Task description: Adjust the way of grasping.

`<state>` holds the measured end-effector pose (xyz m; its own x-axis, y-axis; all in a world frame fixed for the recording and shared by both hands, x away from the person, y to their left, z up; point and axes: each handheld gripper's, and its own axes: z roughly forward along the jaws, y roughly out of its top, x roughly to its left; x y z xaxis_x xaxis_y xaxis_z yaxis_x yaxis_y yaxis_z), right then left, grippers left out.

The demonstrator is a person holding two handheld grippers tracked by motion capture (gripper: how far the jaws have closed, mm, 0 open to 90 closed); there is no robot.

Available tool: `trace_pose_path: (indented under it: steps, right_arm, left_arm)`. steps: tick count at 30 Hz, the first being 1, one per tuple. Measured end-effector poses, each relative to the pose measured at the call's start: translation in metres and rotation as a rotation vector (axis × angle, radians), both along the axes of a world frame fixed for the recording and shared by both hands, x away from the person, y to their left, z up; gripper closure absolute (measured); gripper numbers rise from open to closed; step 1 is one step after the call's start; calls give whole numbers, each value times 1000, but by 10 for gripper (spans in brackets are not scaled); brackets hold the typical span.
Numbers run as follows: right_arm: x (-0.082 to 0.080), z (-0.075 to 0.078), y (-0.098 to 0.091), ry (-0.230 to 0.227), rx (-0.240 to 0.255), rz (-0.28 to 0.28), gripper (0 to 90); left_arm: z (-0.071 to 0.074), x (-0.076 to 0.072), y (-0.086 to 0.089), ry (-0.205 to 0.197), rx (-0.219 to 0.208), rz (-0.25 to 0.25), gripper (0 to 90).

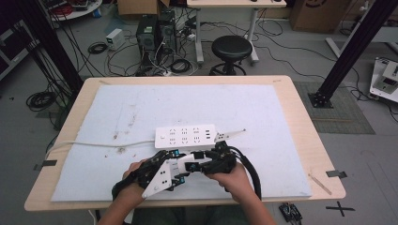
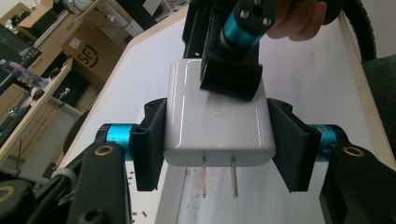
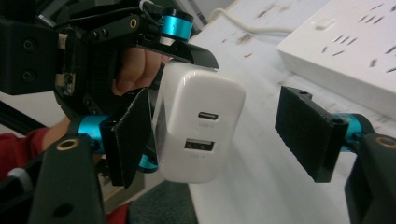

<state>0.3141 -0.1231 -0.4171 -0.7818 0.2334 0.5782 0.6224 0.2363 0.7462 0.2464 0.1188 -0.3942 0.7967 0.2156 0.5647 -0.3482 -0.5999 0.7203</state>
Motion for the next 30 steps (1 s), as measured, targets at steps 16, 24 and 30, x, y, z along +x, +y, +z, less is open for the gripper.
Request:
trace_pose_path:
  steps: [16,24,30]
  right_arm:
    - [6,-10,6,149,117,78,614]
    - [8,-11,4,176,134,69,632]
    - [10,-7,-6,148,116,26,632]
  left_arm:
    - [0,0,-1,-41,14,2,424]
    - [1,3,-2,-13,-3,12,364]
    - [8,0,8,20,-20,42,267]
